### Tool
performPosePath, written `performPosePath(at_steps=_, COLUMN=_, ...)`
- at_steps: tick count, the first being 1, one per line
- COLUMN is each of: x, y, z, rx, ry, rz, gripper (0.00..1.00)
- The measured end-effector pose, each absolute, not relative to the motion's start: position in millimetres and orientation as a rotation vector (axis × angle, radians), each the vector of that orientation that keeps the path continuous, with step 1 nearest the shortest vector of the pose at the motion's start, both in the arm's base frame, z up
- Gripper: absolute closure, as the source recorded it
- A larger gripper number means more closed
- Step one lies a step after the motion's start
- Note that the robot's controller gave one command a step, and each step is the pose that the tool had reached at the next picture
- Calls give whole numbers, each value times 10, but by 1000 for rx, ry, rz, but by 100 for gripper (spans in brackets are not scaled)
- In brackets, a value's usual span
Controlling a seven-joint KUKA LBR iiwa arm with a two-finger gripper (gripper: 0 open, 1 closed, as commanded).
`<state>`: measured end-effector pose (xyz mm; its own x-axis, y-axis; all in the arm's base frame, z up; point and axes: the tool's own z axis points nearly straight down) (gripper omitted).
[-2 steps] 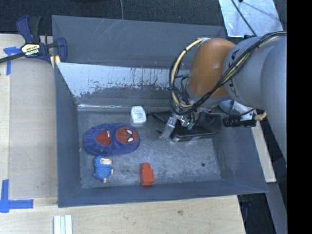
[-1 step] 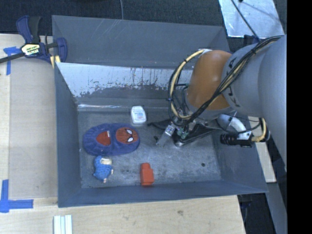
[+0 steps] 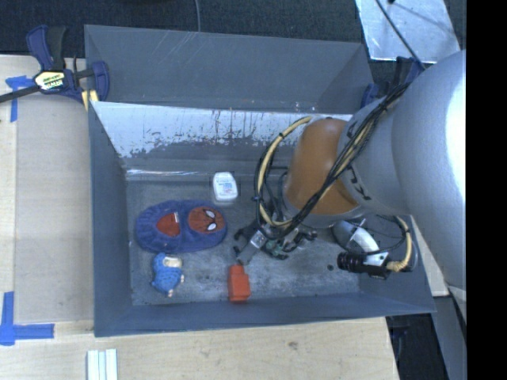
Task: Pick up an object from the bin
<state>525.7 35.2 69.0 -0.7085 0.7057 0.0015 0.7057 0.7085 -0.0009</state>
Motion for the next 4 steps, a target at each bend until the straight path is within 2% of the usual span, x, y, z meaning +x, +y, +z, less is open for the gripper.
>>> performPosePath(at_steps=1, x=5603, y=-401, z=708, rx=-1765, ry=-2606, rz=-7, gripper=0)
performPosePath(at_steps=2, x=5592, y=-412, z=708, rx=-1765, ry=-2605, rz=-1, gripper=100)
performPosePath(at_steps=3, x=5606, y=-422, z=1189, rx=-1762, ry=-2608, rz=-4, gripper=100)
performPosePath(at_steps=4, x=5619, y=-433, z=1558, rx=-1758, ry=-2611, rz=-3, gripper=100)
